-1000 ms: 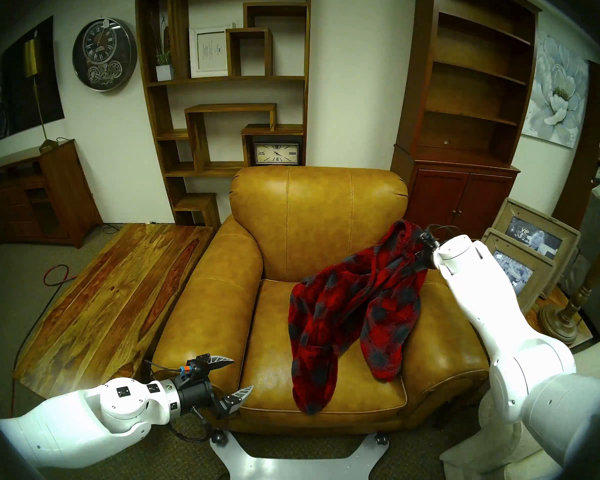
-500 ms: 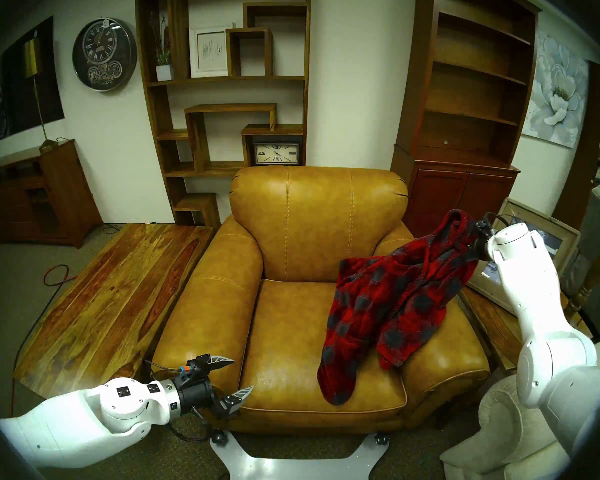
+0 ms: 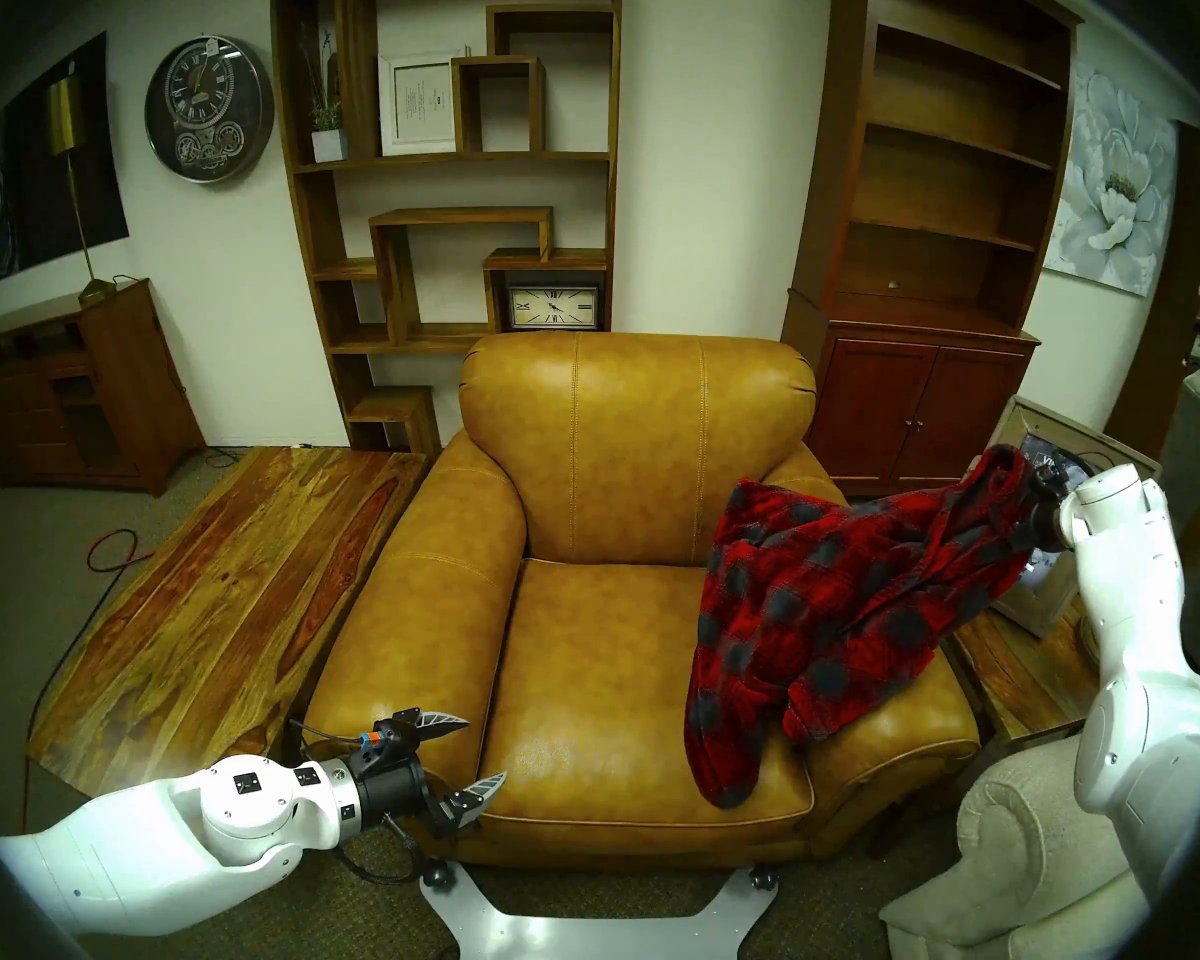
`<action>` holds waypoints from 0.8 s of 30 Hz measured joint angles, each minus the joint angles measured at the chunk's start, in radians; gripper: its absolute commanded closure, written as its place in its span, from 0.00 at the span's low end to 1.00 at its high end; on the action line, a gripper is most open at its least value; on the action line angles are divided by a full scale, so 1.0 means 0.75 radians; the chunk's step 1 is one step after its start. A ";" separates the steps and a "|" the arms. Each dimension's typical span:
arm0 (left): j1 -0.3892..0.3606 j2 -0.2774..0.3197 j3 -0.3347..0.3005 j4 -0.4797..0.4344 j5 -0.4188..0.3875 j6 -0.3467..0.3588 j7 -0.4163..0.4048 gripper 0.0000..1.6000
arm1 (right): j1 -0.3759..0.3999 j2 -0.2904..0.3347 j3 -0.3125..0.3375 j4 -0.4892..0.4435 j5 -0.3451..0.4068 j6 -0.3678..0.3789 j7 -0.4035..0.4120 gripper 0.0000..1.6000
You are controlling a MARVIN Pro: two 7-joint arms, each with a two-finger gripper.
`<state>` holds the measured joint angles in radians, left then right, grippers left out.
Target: Move the blanket from sofa and drape it over the sofa arm
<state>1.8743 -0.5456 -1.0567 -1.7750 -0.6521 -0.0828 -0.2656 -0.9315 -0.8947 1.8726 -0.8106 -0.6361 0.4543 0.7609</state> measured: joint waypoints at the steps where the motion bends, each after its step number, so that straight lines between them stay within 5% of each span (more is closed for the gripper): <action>1: 0.000 0.000 0.000 0.000 0.000 0.000 0.000 0.00 | -0.010 0.010 0.009 0.004 -0.014 -0.006 0.022 1.00; 20: -0.003 0.004 0.005 -0.001 -0.003 -0.001 0.003 0.00 | -0.120 0.191 0.158 0.101 -0.280 -0.256 0.391 1.00; 22: -0.003 0.005 0.005 -0.002 -0.003 -0.001 0.004 0.00 | -0.124 0.212 0.142 0.138 -0.286 -0.299 0.434 0.53; 23: -0.003 0.005 0.005 -0.002 -0.003 -0.002 0.005 0.00 | -0.125 0.221 0.127 0.161 -0.287 -0.324 0.449 0.00; 24: -0.003 0.006 0.005 -0.003 -0.003 -0.002 0.005 0.00 | -0.125 0.226 0.110 0.183 -0.288 -0.349 0.456 0.00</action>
<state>1.8720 -0.5412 -1.0527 -1.7771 -0.6546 -0.0843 -0.2616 -1.0254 -0.7251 1.9549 -0.6733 -0.8523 0.1928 1.1026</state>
